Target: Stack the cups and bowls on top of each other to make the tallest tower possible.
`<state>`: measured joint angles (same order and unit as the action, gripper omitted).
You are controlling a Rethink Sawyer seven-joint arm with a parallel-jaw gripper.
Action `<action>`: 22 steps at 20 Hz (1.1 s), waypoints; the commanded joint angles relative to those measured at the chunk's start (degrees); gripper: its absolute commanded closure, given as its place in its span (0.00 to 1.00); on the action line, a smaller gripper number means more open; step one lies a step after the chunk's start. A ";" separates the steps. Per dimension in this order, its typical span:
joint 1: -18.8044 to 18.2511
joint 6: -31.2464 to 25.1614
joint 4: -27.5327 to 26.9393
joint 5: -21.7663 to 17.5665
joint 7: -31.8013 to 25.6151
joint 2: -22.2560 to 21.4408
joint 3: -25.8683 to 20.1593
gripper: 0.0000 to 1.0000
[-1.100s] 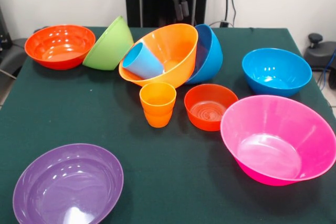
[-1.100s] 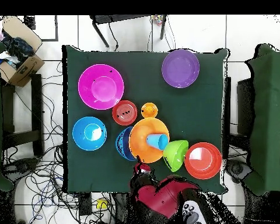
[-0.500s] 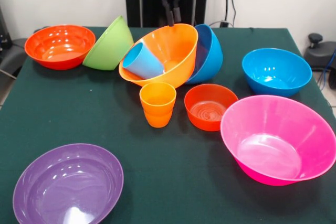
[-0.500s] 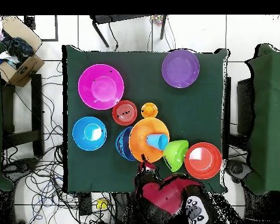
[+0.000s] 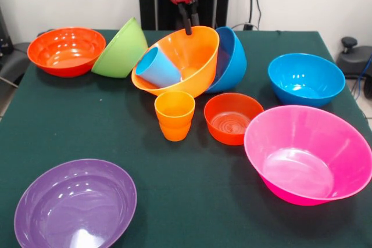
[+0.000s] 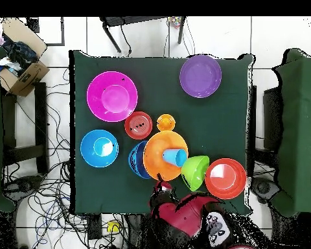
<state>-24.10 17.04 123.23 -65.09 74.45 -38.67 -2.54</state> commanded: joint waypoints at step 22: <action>0.72 5.74 -6.15 -1.72 4.92 2.50 -1.00 0.00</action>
<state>-24.06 18.67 122.55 -65.08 74.45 -35.65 -0.65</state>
